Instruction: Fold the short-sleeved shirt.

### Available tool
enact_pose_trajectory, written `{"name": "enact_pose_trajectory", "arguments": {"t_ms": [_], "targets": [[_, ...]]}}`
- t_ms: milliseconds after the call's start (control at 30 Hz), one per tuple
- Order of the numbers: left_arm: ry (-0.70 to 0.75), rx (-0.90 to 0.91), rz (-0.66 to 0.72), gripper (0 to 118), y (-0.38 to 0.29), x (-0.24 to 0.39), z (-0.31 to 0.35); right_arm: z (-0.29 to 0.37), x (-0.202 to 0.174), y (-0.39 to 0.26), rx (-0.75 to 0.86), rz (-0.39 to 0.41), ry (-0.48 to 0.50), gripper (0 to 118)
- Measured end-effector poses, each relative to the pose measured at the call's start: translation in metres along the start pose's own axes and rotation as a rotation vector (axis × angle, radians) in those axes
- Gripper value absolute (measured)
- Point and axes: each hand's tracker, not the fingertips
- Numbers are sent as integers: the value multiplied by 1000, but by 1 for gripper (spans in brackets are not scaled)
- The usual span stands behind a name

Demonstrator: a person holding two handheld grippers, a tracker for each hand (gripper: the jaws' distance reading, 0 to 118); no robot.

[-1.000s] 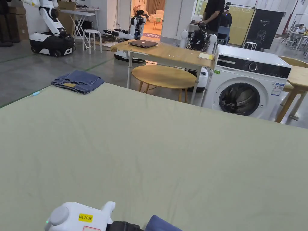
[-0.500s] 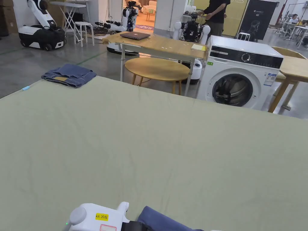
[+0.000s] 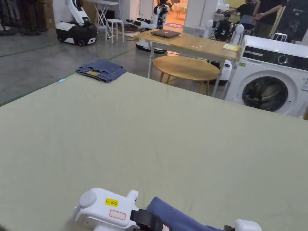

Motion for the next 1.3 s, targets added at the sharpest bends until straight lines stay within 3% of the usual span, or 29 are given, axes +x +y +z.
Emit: {"name": "enact_pose_trajectory", "arguments": {"t_ms": [267,467,700,933,1033,1067,1300], "targets": [[197,87,-94,17,31,19,144,-5,-29,26,86,39,39,0],[458,142,-117,17,70,31,275,-10,-43,37,101,51,73,0],[708,188,5,17,97,28,369,-14,-44,42,88,55,62,0],[888,146,85,18,100,0,374,-17,-37,41,65,61,32,0],[947,155,75,28,103,-5,370,-18,-35,40,64,61,25,0],[964,173,61,35,102,-2,370,-17,-34,40,63,60,24,0],[1154,273,-105,39,90,35,385,-11,-25,39,92,37,12,0]]}}
